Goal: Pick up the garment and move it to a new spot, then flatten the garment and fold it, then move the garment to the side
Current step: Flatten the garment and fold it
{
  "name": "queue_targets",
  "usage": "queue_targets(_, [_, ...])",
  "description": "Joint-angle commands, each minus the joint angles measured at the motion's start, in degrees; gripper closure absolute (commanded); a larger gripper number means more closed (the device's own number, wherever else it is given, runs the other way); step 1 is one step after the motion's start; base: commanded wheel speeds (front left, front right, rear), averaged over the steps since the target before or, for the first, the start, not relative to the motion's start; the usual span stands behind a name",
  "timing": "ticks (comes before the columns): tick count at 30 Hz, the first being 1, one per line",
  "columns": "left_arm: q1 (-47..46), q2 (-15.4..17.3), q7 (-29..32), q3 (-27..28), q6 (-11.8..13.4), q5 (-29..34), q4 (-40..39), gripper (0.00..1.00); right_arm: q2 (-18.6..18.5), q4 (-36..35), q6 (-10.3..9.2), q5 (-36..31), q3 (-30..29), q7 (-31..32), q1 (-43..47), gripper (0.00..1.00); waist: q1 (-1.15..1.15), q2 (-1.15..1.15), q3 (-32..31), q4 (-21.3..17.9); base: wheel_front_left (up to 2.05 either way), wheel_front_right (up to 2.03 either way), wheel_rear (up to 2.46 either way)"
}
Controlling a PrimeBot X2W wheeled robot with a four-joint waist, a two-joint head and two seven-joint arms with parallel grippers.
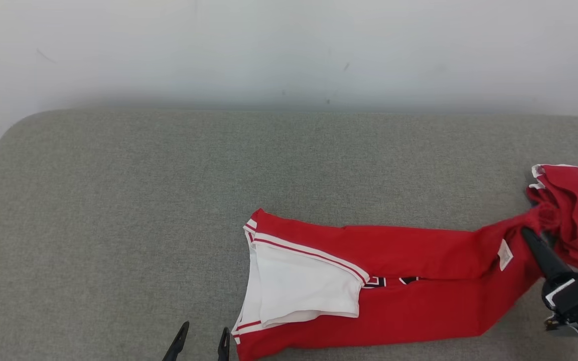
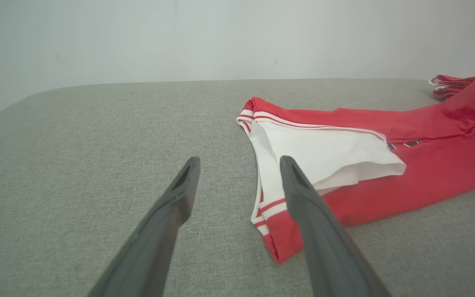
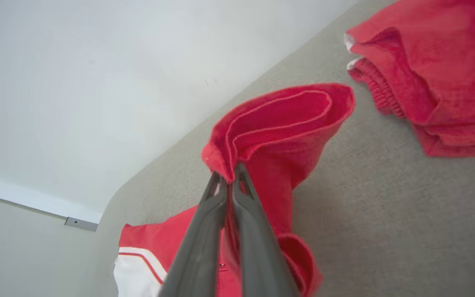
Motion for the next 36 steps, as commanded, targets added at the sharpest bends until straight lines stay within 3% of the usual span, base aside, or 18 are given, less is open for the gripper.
queue_targets(1, [0.18,-0.25,-0.08,-0.08,0.04,-0.26,0.16,0.0,0.51,-1.06,-0.14,0.55,-0.03,0.6,-0.6,1.0,0.0,0.0,-0.22,0.61,0.0,0.0,0.0])
queue_targets(8, [-0.57,-1.23,-0.26,-0.6,-0.39,-0.67,0.98,0.0,2.43,-6.83,-0.14,-3.23,1.82,4.88,-3.57,1.0,0.0,0.0,0.06,3.49,0.0,0.0,0.0])
queue_targets(17, [-1.27,-1.77,-0.46,-0.48,-0.98,-1.4,2.16,0.0,10.9,-9.38,-0.14,-9.48,5.15,11.62,-7.71,1.0,0.0,0.0,0.28,7.33,0.0,0.0,0.0])
queue_targets(28, [-1.72,-2.7,-0.63,-0.44,-1.62,-0.98,2.94,0.0,24.88,-1.98,-0.14,-16.45,7.15,18.28,-10.19,1.0,0.0,0.0,0.26,11.12,0.0,0.0,0.0])
queue_targets(36, [-2.06,-3.13,-0.69,-0.3,-1.99,-0.84,3.28,0.0,30.0,3.84,-0.14,-19.36,6.26,20.85,-11.67,1.0,0.0,0.0,0.87,12.44,0.0,0.0,0.0])
